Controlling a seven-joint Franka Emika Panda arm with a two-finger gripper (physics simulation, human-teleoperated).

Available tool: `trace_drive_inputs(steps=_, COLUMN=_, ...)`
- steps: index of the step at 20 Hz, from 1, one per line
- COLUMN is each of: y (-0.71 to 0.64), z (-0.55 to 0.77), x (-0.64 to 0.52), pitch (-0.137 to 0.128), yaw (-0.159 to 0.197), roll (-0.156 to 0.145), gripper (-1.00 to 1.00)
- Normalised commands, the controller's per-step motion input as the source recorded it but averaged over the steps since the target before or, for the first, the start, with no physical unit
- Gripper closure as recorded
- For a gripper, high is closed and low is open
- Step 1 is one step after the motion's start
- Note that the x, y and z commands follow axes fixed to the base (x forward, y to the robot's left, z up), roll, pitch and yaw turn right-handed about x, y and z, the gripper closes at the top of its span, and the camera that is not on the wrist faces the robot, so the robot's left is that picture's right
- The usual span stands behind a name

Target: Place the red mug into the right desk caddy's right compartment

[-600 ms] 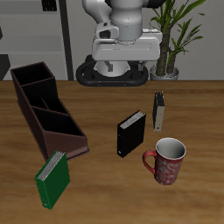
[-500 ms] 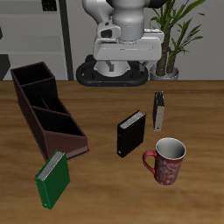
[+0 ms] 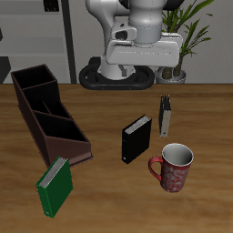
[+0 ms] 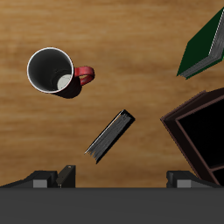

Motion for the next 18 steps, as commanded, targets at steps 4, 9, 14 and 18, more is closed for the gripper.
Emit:
trace_drive_inputs(steps=4, y=0.22, z=0.0, x=0.22, pitch=-0.016, yaw=0.011, roll=-0.014, gripper=-1.0)
trace_drive_inputs(steps=9, y=0.34, z=0.02, x=0.31, pitch=-0.031, yaw=0.029, roll=-0.014, gripper=-1.0)
trace_drive_inputs(steps=14, y=0.31, z=-0.02, x=0.21, pitch=-0.009, yaw=0.009, roll=0.011, gripper=-1.0)
trace_drive_inputs(steps=18, y=0.29, z=-0.04, x=0.22, pitch=0.002, yaw=-0.009, roll=0.006, gripper=-1.0)
